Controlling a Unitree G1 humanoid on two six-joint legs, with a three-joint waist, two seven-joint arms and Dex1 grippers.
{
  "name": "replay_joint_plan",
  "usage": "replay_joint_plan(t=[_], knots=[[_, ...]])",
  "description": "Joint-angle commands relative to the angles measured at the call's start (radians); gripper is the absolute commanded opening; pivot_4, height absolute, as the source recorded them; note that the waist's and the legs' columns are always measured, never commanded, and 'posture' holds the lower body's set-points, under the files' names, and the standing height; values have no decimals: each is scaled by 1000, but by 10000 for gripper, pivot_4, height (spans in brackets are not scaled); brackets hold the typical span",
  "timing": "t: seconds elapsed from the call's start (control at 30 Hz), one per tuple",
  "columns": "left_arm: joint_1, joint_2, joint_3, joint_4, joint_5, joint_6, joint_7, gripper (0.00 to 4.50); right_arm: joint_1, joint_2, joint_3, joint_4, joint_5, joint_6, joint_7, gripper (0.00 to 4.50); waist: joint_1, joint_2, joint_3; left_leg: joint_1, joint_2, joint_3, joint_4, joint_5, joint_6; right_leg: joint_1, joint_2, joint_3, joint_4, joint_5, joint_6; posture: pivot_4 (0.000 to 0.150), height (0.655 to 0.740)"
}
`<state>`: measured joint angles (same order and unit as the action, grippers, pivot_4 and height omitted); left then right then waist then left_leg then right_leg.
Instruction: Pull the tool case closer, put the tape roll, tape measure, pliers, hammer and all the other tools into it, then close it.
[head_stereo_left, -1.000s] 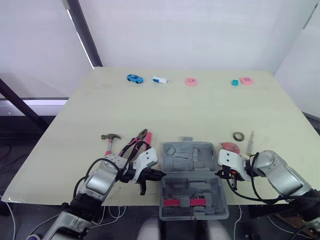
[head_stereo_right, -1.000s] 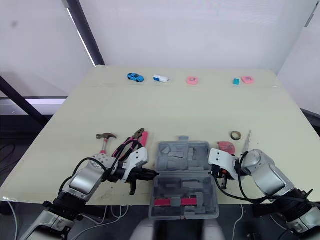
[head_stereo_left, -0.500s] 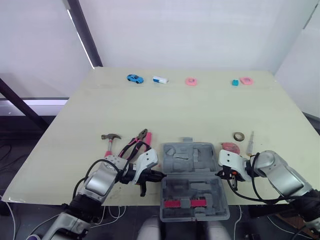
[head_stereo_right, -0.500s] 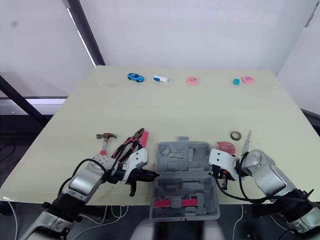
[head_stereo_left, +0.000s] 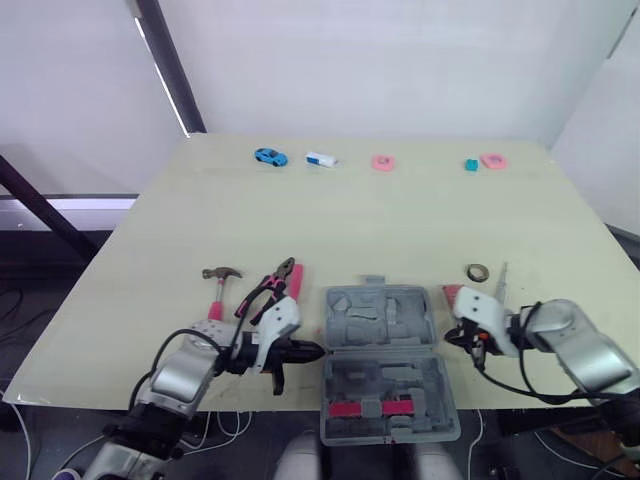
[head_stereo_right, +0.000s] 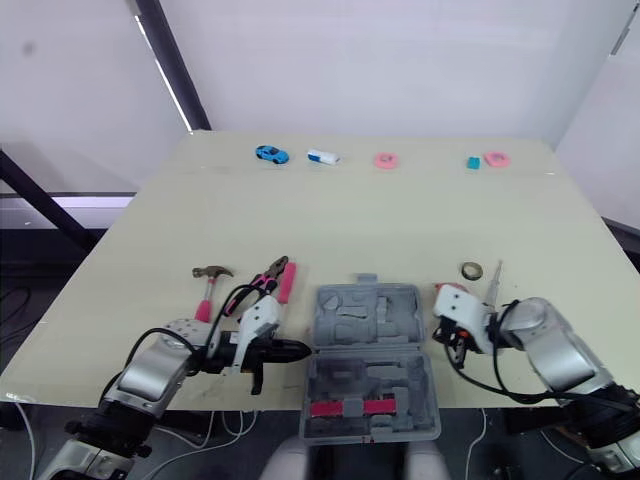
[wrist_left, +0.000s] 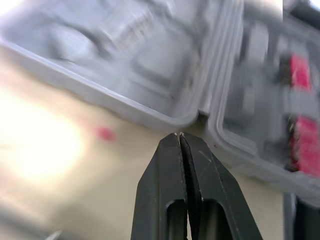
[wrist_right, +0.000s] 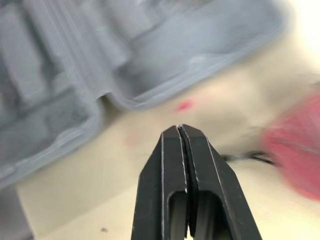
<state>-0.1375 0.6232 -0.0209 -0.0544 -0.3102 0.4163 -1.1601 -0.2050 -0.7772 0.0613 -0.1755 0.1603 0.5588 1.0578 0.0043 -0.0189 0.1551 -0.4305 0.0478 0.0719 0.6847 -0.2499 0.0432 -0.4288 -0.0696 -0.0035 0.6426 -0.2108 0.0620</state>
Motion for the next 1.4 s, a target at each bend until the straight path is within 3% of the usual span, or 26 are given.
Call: replay_joint_plan(t=[0.03,0.1,0.2,0.3,0.33,0.43,0.5,0.53,0.6,0.8,1.03,1.13,1.2,1.27,1.4], knots=[[62,-10,118,-87,-99,-8,35,1333,55,44,-147,-79,112,-85,-22,0,4,-1,0,0,0,0,0,0,0,0,0,0,0,0,0,1500,7400],[111,-20,182,-115,-148,-10,56,1333,97,83,-203,-103,157,-99,-51,0,4,0,0,1,1,0,0,0,0,1,0,0,0,0,0,1500,7400],[207,-37,310,-130,-231,-36,70,9560,169,101,-260,-90,233,-118,-19,0,5,0,0,1,1,0,0,0,0,1,0,0,0,0,0,1500,7400],[313,-35,409,-134,-259,-59,82,16966,252,107,-362,-74,270,-182,-17,6060,10,0,0,1,1,0,0,0,0,1,0,0,0,-1,-1,1500,7400],[360,-36,448,-134,-270,-66,88,22466,297,96,-410,-78,290,-194,-5,12639,10,0,0,1,1,1,0,0,0,1,0,0,0,-2,-4,1500,7400],[458,-40,519,-126,-279,-90,97,31070,404,71,-504,-87,315,-224,24,21322,10,0,-1,2,1,1,0,0,0,1,0,0,-1,-3,-4,1500,7400],[499,-38,546,-108,-278,-108,100,41425,458,61,-549,-85,333,-232,32,32429,9,0,-1,2,1,0,-1,0,0,2,-1,0,-2,-3,-4,1500,7400],[516,-35,565,-89,-278,-116,100,44741,490,56,-573,-79,335,-242,40,35891,9,0,-1,2,1,1,-1,0,0,2,-1,0,-2,-3,-4,1500,7400],[540,-29,590,-54,-274,-135,96,45000,540,50,-608,-65,338,-261,54,44541,10,0,-1,3,1,0,-1,0,0,2,-1,0,-1,-4,-4,1500,7400],[560,4,629,40,-266,-160,93,45000,615,32,-675,48,336,-334,105,44541,8,-1,-2,8,6,0,-1,-1,-1,2,-1,1,-1,-6,-2,1500,7400],[484,43,573,-125,-368,-44,87,45000,522,-15,-621,3,304,-302,22,44541,9,0,-3,8,8,0,-1,-1,-1,2,-1,2,-1,-4,-5,1500,7400],[391,45,485,-205,-352,-45,110,45000,365,-90,-527,-41,301,-187,-31,44541,7,3,-4,8,7,1,-1,0,-1,2,-1,2,-1,-4,-5,1500,7400],[349,36,419,-226,-236,-150,144,45000,252,-154,-438,-58,277,-97,-53,44541,5,3,-4,8,6,3,-1,0,0,2,-1,4,-1,-3,-6,1500,7400],[307,19,377,-227,-244,-154,145,45000,118,-227,-314,-33,185,20,-112,44541,2,4,-4,9,5,4,-2,0,-1,2,0,5,-1,-3,-7,1500,7400],[229,-42,328,-228,-282,-193,129,45000,-200,-273,-60,96,132,182,-26,44541,-3,2,-4,8,4,4,-3,0,0,1,1,5,-1,-3,-8,1500,7400]])
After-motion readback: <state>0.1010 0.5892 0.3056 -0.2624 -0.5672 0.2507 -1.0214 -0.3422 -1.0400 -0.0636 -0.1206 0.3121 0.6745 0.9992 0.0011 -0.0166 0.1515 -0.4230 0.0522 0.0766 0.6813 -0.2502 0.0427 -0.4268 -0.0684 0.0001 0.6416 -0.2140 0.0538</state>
